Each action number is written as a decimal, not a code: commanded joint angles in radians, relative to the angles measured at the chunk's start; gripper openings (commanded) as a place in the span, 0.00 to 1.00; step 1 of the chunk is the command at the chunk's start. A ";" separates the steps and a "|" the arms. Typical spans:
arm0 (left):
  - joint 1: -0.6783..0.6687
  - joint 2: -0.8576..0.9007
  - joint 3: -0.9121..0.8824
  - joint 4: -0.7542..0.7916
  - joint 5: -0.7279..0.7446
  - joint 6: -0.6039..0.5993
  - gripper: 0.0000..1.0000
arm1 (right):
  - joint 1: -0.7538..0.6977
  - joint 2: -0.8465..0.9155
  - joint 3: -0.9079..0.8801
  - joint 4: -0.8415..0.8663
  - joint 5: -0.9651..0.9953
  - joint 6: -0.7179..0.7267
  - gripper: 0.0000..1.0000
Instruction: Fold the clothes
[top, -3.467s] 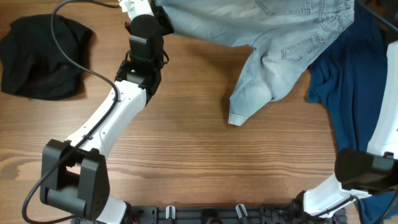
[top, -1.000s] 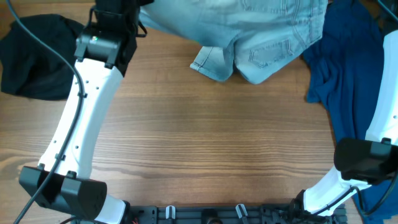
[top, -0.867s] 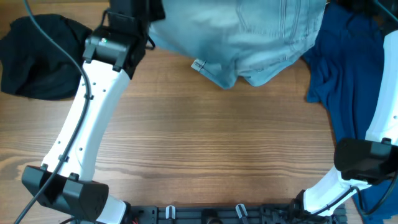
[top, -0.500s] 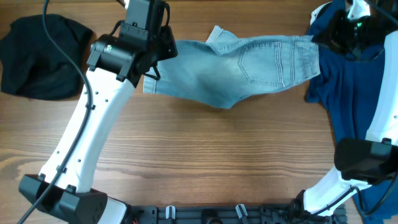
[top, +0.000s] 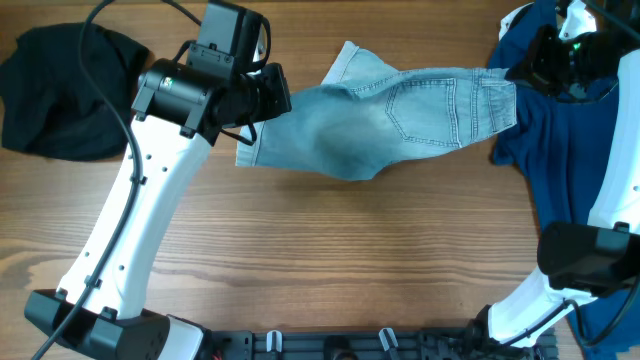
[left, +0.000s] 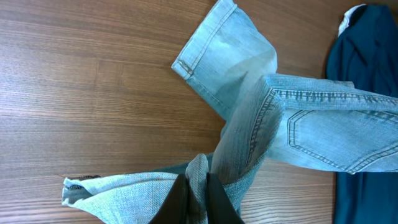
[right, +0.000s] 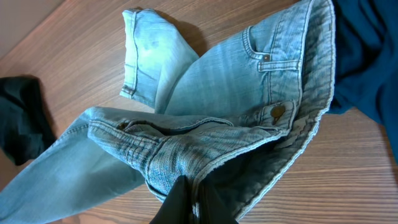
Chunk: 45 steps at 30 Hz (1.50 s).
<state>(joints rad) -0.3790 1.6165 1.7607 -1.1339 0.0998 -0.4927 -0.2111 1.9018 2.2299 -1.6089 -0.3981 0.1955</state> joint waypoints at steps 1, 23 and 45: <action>-0.003 -0.024 0.012 -0.004 0.016 -0.013 0.06 | -0.005 -0.021 0.016 0.001 0.017 -0.012 0.06; -0.134 -0.024 -0.061 -0.140 -0.095 -0.078 0.04 | 0.035 -0.380 -0.260 0.000 0.162 0.060 0.04; -0.372 -0.025 -0.324 -0.174 -0.078 -0.204 0.04 | 0.035 -0.543 -1.020 0.243 0.128 0.040 0.04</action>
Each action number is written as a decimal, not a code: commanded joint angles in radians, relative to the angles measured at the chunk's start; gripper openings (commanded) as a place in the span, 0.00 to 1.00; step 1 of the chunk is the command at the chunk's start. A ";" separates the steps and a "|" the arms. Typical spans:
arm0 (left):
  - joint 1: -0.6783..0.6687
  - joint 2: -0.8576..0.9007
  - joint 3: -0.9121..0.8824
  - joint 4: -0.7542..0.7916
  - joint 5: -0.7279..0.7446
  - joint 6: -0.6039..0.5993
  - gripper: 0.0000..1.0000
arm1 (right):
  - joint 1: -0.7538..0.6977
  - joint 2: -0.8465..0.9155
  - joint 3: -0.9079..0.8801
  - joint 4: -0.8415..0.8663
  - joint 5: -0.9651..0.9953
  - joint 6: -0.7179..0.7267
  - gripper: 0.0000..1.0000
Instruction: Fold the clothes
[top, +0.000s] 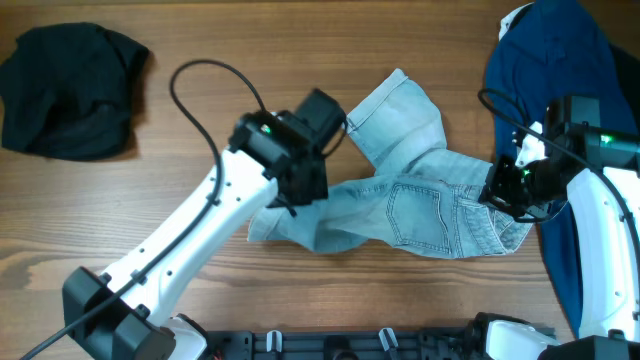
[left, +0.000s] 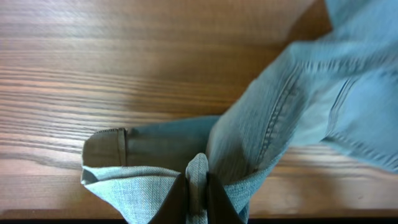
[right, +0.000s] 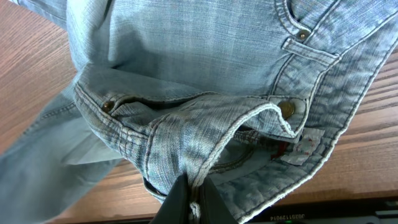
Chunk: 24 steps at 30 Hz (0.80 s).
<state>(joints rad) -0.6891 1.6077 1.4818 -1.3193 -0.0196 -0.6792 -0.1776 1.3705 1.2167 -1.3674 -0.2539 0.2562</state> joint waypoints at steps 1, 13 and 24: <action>-0.079 -0.016 -0.050 0.019 0.042 -0.018 0.05 | 0.002 -0.012 -0.006 -0.002 -0.016 -0.021 0.04; -0.119 -0.016 -0.050 0.146 -0.046 -0.017 0.57 | 0.044 -0.050 -0.139 -0.055 -0.078 -0.047 0.16; 0.051 -0.016 -0.050 0.277 -0.053 0.043 0.65 | 0.608 -0.159 -0.338 -0.052 -0.315 0.230 0.56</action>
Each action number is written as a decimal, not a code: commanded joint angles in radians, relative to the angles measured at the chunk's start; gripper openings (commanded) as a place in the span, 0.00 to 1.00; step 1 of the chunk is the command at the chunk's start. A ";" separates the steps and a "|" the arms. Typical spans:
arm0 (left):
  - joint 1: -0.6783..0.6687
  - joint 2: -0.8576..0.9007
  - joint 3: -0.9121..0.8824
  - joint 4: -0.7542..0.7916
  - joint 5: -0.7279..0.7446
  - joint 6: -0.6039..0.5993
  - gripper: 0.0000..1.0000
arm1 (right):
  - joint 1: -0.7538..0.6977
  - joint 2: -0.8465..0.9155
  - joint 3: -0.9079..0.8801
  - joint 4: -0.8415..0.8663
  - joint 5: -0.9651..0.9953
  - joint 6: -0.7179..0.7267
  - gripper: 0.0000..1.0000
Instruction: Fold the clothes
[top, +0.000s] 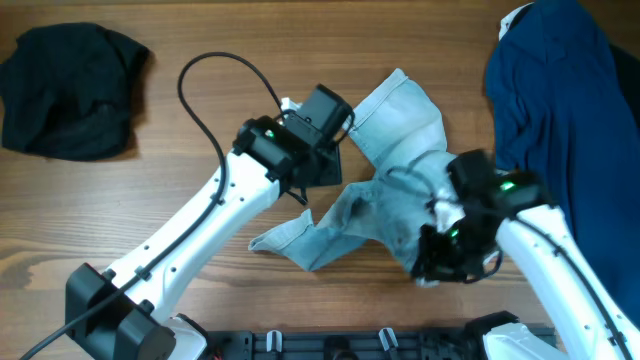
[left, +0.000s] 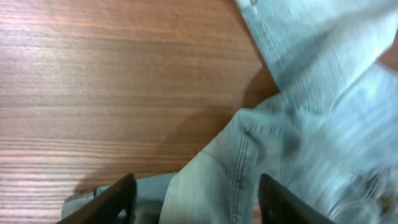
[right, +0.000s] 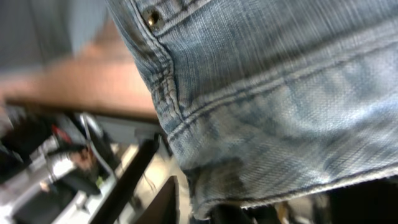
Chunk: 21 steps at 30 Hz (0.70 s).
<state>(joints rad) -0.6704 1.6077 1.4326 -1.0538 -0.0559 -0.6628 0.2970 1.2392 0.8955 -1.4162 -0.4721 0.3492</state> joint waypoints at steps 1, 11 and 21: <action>0.042 -0.016 0.000 0.011 -0.017 0.027 0.66 | 0.180 -0.028 -0.017 0.018 -0.090 0.181 0.93; 0.047 -0.010 0.000 0.110 0.015 0.112 0.67 | 0.077 -0.026 0.008 0.356 0.030 0.222 0.74; 0.047 0.037 0.000 0.262 0.040 0.163 0.64 | -0.064 -0.018 0.280 0.295 0.062 0.086 0.98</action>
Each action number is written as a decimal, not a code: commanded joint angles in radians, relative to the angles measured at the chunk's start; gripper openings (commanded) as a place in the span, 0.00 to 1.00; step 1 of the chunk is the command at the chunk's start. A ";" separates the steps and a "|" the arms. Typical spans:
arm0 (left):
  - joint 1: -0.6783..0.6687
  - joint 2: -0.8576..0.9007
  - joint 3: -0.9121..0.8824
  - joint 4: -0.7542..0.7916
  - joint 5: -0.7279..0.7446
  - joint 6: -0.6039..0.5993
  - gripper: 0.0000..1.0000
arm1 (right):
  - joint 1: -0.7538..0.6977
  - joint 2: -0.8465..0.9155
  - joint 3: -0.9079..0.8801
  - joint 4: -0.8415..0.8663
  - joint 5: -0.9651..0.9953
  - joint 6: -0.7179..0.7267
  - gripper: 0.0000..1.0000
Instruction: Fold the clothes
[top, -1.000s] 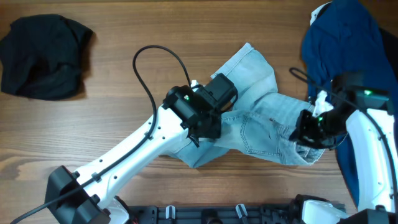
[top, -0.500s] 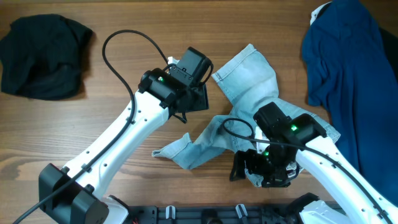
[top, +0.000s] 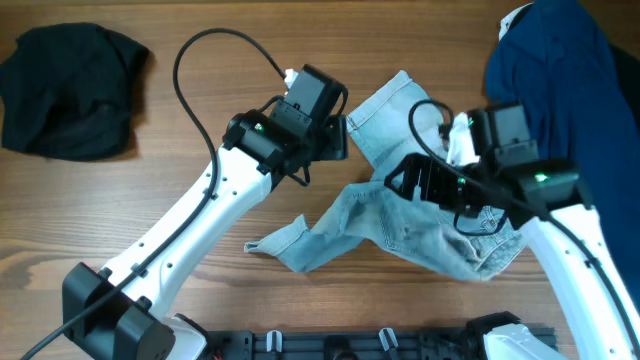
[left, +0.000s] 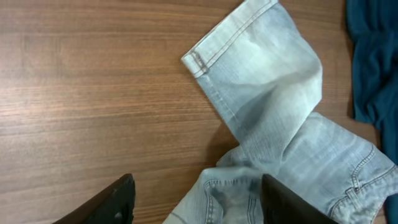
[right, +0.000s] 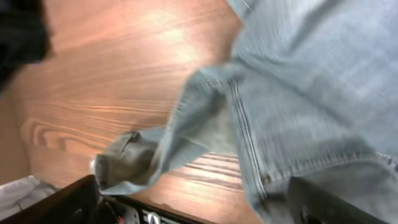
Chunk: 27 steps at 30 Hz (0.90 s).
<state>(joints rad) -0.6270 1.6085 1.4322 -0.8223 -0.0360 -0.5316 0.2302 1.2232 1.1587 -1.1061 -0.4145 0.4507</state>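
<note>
Light-blue jeans (top: 420, 205) lie rumpled on the wooden table. One leg runs back to a cuff (left: 196, 60), the other ends at the front left (top: 275, 243), and the waist (top: 492, 252) lies front right. My left gripper (top: 335, 138) hovers open over the crotch area, its fingers (left: 118, 200) spread wide with nothing between them. My right gripper (top: 405, 182) is open above the jeans' middle; in the right wrist view, denim (right: 292, 93) and the front leg end (right: 127, 162) lie below its fingers (right: 323, 202).
A black garment (top: 70, 90) is heaped at the back left. A dark-blue garment (top: 560, 90) covers the back right corner, close to the jeans' waist. The table's front edge runs just past the front leg end.
My right gripper has left the waist at the front edge and now stands open above the jeans' middle. The waist lies flat at the front right. My left gripper stays open, slightly farther back.
Both grippers first held the jeans stretched across the back of the table, left on a leg, right on the waist. Then they held them nearer the middle. Later the left was open and the right low at the front. Now the jeans lie loose, both grippers open.
</note>
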 joint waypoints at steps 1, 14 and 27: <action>0.003 0.051 0.000 0.046 0.031 0.031 0.64 | 0.001 0.002 0.016 -0.015 0.003 0.002 0.84; 0.043 0.196 0.000 0.354 0.202 0.149 0.64 | -0.257 0.277 0.015 0.089 -0.060 -0.029 1.00; 0.148 0.526 0.000 0.575 0.586 0.214 0.66 | -0.262 0.161 0.172 0.012 -0.082 -0.111 1.00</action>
<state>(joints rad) -0.4786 2.1407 1.4303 -0.2596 0.4831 -0.3408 -0.0319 1.4307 1.2465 -1.0725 -0.4721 0.3645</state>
